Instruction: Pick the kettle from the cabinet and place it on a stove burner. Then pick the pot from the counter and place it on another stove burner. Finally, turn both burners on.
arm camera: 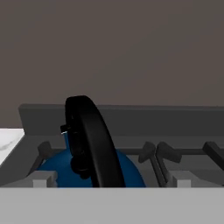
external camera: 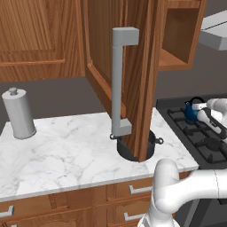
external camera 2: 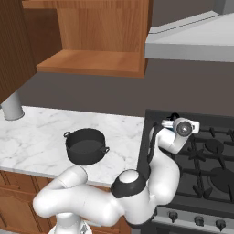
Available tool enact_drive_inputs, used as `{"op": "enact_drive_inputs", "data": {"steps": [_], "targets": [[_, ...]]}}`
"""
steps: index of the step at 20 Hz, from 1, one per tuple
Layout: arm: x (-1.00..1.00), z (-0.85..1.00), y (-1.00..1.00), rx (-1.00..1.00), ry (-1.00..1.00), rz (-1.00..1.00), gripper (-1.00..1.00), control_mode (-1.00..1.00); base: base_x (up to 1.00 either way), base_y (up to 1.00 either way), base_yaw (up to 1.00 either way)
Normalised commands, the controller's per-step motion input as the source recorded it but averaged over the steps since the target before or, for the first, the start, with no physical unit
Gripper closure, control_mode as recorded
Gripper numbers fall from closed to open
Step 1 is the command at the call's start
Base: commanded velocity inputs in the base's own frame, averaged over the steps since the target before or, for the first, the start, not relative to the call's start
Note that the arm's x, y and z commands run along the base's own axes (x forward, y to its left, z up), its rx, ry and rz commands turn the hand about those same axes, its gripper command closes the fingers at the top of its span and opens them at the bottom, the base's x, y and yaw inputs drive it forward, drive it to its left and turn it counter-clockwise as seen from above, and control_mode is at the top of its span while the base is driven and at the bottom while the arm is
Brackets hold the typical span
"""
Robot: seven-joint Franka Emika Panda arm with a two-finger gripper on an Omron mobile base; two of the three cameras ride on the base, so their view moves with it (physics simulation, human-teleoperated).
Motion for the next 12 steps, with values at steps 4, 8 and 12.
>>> {"op": "enact_drive_inputs", "data": {"steps": [4, 8, 12], "targets": [[-0.03, 0.00, 0.00, 0.00, 0.00, 0.00, -1.00, -1.00, 0.00, 0.00, 0.00], [0.00, 0.00, 0.00, 0.00, 0.00, 0.00, -1.00, -1.00, 0.00, 0.00, 0.00], [0.00, -0.18, 0.00, 0.00, 0.02, 0.00, -1.00, -1.00, 0.00, 0.00, 0.00]]}}
